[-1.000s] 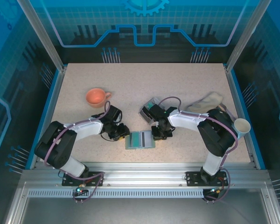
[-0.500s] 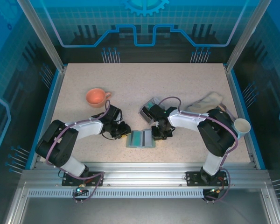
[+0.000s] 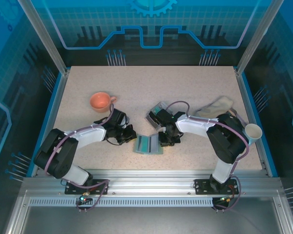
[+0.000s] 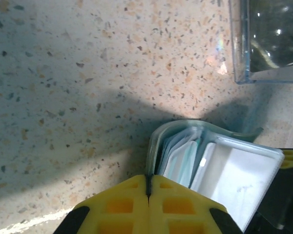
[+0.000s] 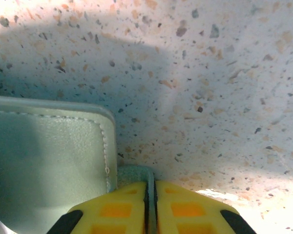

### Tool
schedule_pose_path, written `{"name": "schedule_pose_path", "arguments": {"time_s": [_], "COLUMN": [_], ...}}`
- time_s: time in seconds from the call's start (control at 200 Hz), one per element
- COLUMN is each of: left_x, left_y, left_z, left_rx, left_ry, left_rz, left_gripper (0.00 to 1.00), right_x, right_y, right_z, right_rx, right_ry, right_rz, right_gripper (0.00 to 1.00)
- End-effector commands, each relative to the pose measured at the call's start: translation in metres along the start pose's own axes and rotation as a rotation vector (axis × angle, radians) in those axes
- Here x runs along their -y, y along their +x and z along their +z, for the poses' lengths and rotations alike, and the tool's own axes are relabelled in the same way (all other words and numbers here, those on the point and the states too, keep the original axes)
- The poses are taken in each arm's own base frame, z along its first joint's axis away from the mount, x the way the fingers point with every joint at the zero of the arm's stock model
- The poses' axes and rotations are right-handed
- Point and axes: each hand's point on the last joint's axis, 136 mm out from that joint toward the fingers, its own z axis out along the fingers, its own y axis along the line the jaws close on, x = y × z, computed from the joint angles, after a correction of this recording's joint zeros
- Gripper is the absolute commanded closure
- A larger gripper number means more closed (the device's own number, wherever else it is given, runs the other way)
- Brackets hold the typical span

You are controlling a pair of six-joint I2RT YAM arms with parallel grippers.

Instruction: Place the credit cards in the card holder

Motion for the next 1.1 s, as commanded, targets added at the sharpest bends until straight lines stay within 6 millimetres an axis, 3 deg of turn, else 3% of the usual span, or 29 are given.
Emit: {"name": "schedule_pose_path", "arguments": {"time_s": [0.0, 0.225, 0.33, 0.57, 0.73, 0.855, 0.93, 0.975, 1.095], "left_x": [0.018, 0.034, 0.042, 0.051, 0.074, 0.07, 0.072, 0.076, 0.081], "left_y": [0.009, 0.013, 0.019, 0.028, 0.037, 0.041, 0.044, 0.045, 0.044], "left_z": [-0.014, -0.046, -0.047, -0.019, 0.009, 0.034, 0.044, 0.045, 0.041], "left_rx": [-0.031, 0.008, -0.008, -0.044, -0.091, -0.132, -0.151, -0.149, -0.131], "left_ry": [0.053, 0.001, -0.048, -0.237, -0.234, -0.258, -0.235, -0.211, -0.191], "left_rz": [0.034, 0.055, 0.091, 0.169, 0.215, 0.197, 0.184, 0.186, 0.191], "left_gripper": [1.0, 1.0, 1.0, 1.0, 1.0, 1.0, 0.93, 0.82, 0.74], "right_x": [-0.01, -0.019, -0.025, -0.03, -0.029, -0.019, -0.013, -0.008, 0.002], "right_y": [0.005, 0.0, -0.003, -0.007, -0.007, -0.003, -0.002, -0.002, 0.001], "right_z": [0.02, 0.013, 0.009, 0.002, 0.0, 0.0, -0.003, -0.006, -0.011], "right_rx": [-0.023, 0.006, 0.024, 0.058, 0.071, 0.078, 0.09, 0.095, 0.105], "right_ry": [-0.03, -0.084, -0.131, -0.221, -0.264, -0.232, -0.212, -0.196, -0.157], "right_rz": [-0.013, 0.0, 0.005, 0.039, 0.063, 0.083, 0.089, 0.095, 0.1], "right_gripper": [0.88, 0.88, 0.88, 0.87, 0.86, 0.8, 0.77, 0.74, 0.71]}}
